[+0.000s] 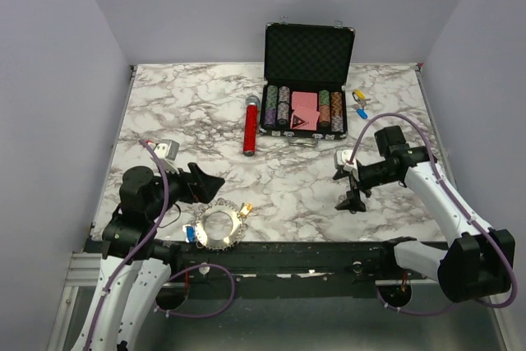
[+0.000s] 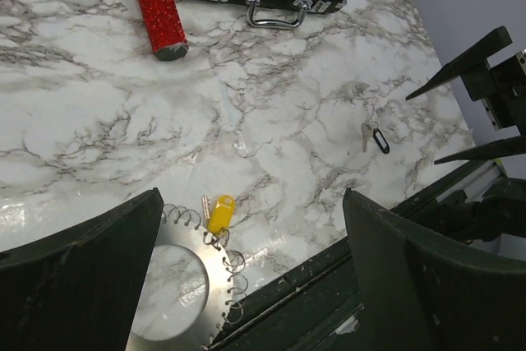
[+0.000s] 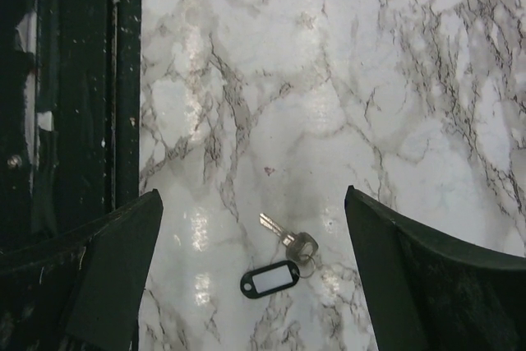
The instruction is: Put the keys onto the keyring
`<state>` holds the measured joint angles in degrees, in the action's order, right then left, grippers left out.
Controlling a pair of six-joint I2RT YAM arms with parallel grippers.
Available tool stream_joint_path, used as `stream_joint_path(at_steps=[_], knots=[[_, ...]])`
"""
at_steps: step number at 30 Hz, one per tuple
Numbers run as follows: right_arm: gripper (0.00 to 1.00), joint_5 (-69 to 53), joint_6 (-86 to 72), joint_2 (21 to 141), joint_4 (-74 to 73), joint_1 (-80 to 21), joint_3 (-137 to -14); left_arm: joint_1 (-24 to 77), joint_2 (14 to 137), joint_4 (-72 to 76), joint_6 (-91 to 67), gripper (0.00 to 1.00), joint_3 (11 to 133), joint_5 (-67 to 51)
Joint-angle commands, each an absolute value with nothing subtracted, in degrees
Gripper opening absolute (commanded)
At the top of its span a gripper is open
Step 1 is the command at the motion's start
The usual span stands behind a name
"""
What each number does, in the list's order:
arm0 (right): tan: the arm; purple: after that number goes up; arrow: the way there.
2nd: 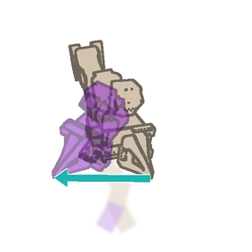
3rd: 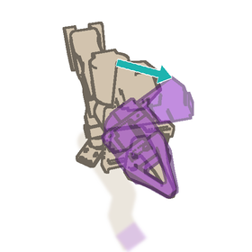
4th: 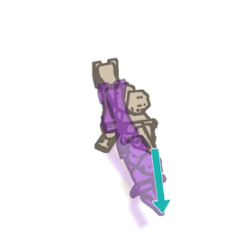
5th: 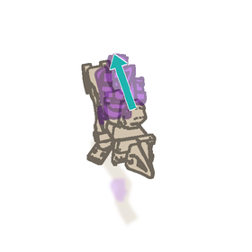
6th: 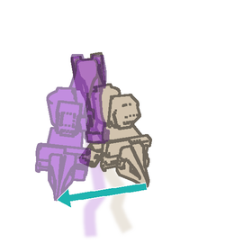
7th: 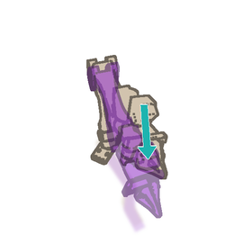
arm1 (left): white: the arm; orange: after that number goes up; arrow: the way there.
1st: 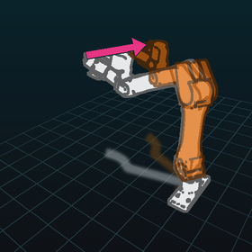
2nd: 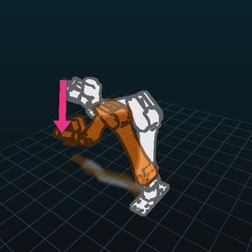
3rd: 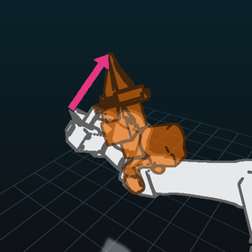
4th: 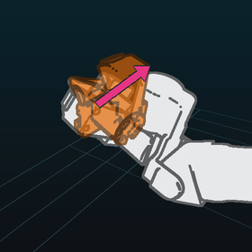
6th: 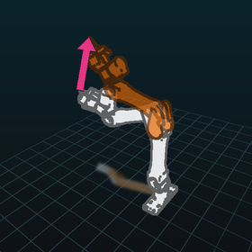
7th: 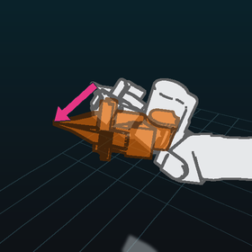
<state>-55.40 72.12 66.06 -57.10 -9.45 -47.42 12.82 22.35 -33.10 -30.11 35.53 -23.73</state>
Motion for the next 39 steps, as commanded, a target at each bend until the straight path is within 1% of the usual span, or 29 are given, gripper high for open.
stream_joint_path(at_steps=[1, 3, 7, 8, 9, 10, 11, 14, 19, 25, 32, 39], knots=[[1.00, -45.64, 75.76, 66.27, -58.89, -10.02, -49.74, 12.92, 22.50, -32.70, -21.46, 0.99, 37.44, -20.75], [0.99, -41.86, 77.86, 66.71, -59.06, -10.02, -49.66, 12.92, 22.59, -31.82, -19.95, 0.99, 37.00, -19.34], [0.92, -35.35, 83.92, 69.77, -60.38, -9.93, -49.39, 13.01, 21.98, -28.40, -20.30, 0.99, 34.46, -20.21], [0.87, -33.77, 84.63, 70.74, -60.29, -10.02, -49.39, 12.92, 21.97, -27.87, -20.30, 0.99, 34.02, -20.21], [0.85, -32.71, 86.12, 72.41, -60.64, -10.02, -49.48, 12.92, 21.89, -27.77, -20.22, 0.99, 34.10, -20.13], [0.81, -31.48, 85.52, 73.90, -60.04, -10.02, -49.74, 12.92, 21.88, -27.51, -20.04, 0.99, 34.10, -20.04], [0.76, -30.77, 84.82, 75.74, -59.33, -9.93, -50.09, 12.92, 21.71, -27.34, -19.95, 0.99, 34.01, -19.95], [0.68, -30.58, 80.27, 81.19, -57.22, -9.93, -52.03, 12.83, 21.36, -27.16, -19.95, 0.99, 33.84, -20.04], [0.61, -33.13, 71.82, 86.83, -57.04, -9.84, -55.81, 12.74, 20.74, -26.98, -19.86, 0.99, 33.66, -19.69], [0.55, -31.91, 66.72, 88.94, -55.29, -9.76, -54.58, 12.39, 20.66, -26.63, -19.86, 0.99, 33.57, -20.48], [0.50, -29.09, 62.06, 91.49, -51.24, -8.97, -53.09, 11.95, 20.57, -26.37, -19.95, 0.99, 33.49, -20.92], [0.48, -28.74, 61.70, 93.16, -51.41, -8.61, -52.38, 11.78, 20.57, -26.19, -19.95, 0.99, 33.40, -21.27]])
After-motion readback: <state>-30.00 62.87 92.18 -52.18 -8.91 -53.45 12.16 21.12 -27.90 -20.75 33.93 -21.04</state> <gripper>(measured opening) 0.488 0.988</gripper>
